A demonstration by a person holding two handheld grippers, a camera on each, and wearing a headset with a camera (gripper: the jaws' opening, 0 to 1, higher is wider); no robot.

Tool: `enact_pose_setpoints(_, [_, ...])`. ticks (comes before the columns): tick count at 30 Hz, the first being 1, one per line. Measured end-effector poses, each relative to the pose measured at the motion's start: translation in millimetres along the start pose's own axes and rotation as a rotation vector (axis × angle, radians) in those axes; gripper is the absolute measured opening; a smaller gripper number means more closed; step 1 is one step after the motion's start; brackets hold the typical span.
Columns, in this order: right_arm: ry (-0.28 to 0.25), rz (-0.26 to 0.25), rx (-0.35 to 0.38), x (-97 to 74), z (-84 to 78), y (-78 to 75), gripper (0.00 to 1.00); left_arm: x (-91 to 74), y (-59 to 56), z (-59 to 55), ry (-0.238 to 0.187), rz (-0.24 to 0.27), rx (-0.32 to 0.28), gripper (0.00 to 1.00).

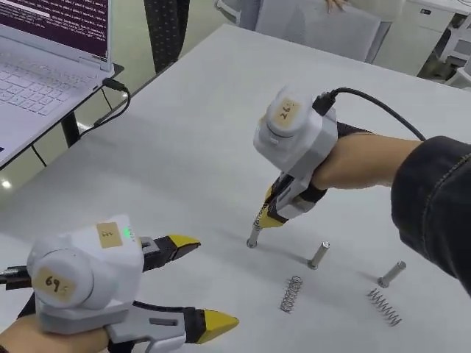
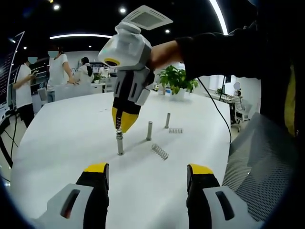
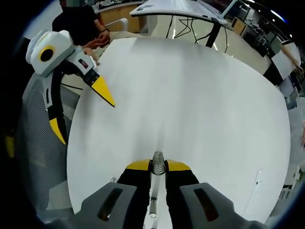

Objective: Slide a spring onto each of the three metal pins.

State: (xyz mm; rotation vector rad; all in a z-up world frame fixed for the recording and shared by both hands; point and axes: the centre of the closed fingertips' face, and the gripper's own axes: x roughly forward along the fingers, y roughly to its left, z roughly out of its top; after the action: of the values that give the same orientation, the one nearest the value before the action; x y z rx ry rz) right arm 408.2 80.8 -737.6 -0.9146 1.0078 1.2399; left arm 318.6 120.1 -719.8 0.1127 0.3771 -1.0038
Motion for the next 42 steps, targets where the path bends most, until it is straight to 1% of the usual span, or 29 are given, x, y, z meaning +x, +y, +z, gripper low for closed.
enact_pose_setpoints(6, [0.013,-0.007,0.011,9.6,-4.6,-1.3,0.09,0.5,0.1,1.3,0.002,-0.001,0.005,0.62])
enact_pose_setpoints(16, [0.013,-0.028,0.019,27.9,-7.6,-5.8,0.09,0.6,0.5,1.3,0.005,-0.002,0.006,0.61])
enact_pose_setpoints(25, [0.017,-0.042,0.019,34.8,-11.2,-5.9,0.09,0.3,0.5,1.8,0.007,-0.004,0.007,0.61])
enact_pose_setpoints(37, [0.012,-0.035,0.017,38.8,-11.9,-3.2,0.09,-0.6,0.8,1.1,0.012,-0.004,0.007,0.61])
enact_pose_setpoints(42, [0.006,-0.034,0.021,38.8,-12.4,-2.8,0.12,-0.4,0.3,0.4,0.014,-0.007,0.006,0.60])
